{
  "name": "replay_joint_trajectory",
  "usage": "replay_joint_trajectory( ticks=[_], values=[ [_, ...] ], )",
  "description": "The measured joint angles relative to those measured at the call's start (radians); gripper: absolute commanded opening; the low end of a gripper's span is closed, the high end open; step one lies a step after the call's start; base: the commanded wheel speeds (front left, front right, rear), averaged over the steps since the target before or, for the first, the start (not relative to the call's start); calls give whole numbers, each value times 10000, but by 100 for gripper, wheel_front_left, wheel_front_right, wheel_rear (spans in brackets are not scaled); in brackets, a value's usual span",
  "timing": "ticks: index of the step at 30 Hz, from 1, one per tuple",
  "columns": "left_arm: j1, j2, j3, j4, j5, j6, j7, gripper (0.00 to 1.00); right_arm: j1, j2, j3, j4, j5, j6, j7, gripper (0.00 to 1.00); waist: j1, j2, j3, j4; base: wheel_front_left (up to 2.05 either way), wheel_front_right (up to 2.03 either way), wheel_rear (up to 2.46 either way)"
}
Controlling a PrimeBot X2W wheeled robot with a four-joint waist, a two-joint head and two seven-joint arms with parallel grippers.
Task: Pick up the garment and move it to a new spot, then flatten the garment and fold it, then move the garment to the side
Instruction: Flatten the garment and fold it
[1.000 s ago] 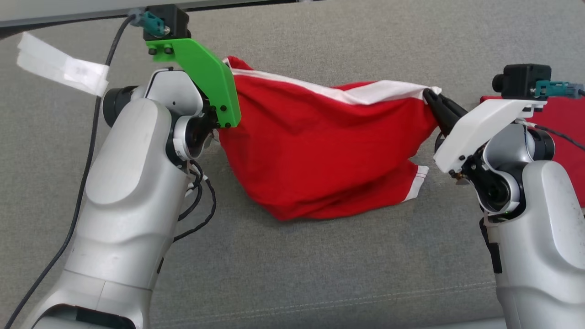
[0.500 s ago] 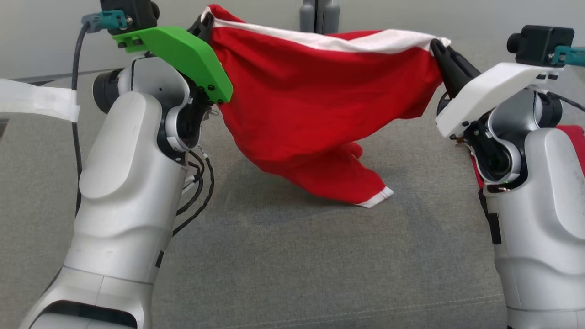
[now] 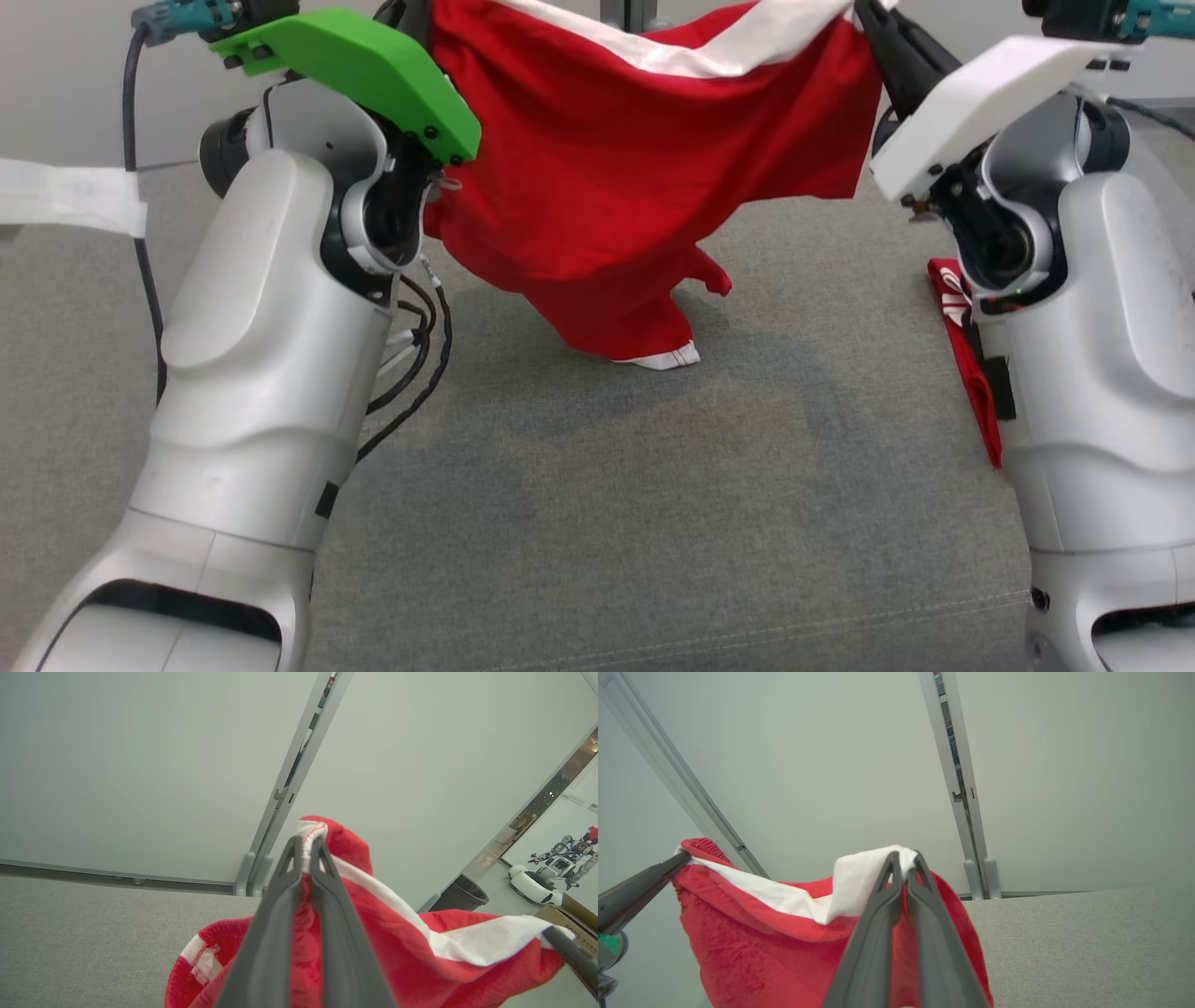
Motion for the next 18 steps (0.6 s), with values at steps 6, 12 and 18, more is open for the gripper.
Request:
replay_joint_trajectory(
  ticks=[6, 12, 18],
  values=[
    [-980, -6, 44, 297, -297, 336, -711, 0, -1526, -25, 272, 807, 21, 0, -347, 0, 0, 0, 789, -35, 0, 0, 0],
    [-1771, -12, 36, 882, -280, 161, -1691, 0, -3155, -339, 1256, 1937, -441, 0, -1413, 0, 0, 0, 1779, -111, 0, 0, 0],
    [-2831, -13, 94, 1241, -311, 180, -2635, 0, -5060, -606, 1342, 3160, -692, 0, -2964, 0, 0, 0, 2741, -180, 0, 0, 0]
  ],
)
